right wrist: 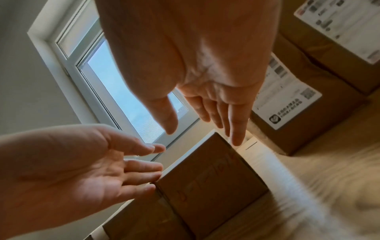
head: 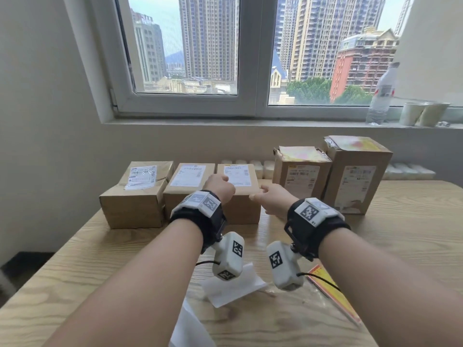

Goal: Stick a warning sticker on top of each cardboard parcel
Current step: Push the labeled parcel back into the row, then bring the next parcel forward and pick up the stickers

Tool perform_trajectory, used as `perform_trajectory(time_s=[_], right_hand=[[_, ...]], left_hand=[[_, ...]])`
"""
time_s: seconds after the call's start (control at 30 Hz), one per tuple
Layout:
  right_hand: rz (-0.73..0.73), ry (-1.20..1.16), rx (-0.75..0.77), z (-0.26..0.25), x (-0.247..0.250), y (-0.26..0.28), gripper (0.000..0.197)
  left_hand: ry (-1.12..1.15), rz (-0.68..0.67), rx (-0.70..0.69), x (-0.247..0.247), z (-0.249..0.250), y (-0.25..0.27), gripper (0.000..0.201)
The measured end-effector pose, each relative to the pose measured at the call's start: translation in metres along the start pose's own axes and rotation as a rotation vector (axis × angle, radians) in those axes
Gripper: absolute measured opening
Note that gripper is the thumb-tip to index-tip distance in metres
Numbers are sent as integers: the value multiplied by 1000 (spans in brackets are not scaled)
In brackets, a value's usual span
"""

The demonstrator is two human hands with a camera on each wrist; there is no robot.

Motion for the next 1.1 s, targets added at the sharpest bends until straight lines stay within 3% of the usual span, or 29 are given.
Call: perform_trajectory(time_s=[0.17, 0.3, 0.33, 0.43, 0.53, 0.83, 0.93, 1.1], right_hand=[[53, -50, -41, 10, -2, -8, 45], [69, -115, -135, 25, 6, -13, 40], [72, -110, -145, 30, 7, -14, 40], [65, -62, -156, 37, 8, -6, 32], [51, -45, -147, 39, 10, 3, 30], [62, -41, -110, 41, 15, 30, 66], [47, -127, -107, 40, 14, 37, 67], [72, -265, -68, 31, 19, 49, 47]], left_hand=[[-59, 37, 18, 2, -9, -10, 50], [-64, 22, 25, 4, -12, -5, 17], [-65, 13, 36, 3, -13, -2, 18], [-22, -51, 103, -4, -20, 9, 50], [-2, -86, 140, -5, -24, 20, 58], [78, -102, 99, 8, -17, 46, 96], [135, -105, 80, 11, -12, 53, 86], [166, -25, 54, 25, -14, 64, 70]])
Point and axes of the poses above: each hand's wrist, its own y-axis away from the middle knuckle, its own x-axis out of the back of the hand, z = x × y, the point moved 5 cm from there along -y, towards the middle knuckle, and after that the axes turned 14 degrees about -x, right-handed, at the moved point
